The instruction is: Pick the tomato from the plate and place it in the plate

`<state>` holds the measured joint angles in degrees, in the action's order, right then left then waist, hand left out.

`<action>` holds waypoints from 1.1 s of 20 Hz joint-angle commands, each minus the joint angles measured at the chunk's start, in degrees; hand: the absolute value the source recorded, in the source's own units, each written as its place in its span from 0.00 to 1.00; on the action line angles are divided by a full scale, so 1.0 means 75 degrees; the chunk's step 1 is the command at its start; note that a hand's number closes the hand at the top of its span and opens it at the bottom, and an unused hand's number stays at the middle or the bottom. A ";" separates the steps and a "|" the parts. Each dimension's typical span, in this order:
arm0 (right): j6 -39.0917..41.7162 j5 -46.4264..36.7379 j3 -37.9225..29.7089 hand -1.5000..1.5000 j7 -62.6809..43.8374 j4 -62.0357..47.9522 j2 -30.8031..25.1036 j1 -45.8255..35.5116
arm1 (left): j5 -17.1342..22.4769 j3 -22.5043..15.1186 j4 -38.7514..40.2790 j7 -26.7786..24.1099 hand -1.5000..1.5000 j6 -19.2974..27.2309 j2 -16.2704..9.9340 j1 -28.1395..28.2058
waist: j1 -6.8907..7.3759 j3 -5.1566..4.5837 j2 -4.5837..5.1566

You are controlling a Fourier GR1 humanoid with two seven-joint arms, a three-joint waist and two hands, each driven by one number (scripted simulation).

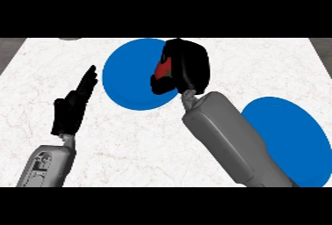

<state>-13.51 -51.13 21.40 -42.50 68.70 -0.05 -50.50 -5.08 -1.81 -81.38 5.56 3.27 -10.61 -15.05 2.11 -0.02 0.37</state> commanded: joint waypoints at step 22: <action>-0.2401 0.4221 0.0622 0.00 0.1669 -0.5140 0.0007 -0.1879 | -0.0227 -0.0345 0.0428 -0.0127 0.50 -0.0113 0.0412 -0.0637 | 0.0738 0.0007 0.0221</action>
<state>-28.36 -24.25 27.09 -34.51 30.43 0.00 -65.17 -6.08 -3.82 -77.95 5.06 1.86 -8.02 -20.84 7.51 -0.01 2.11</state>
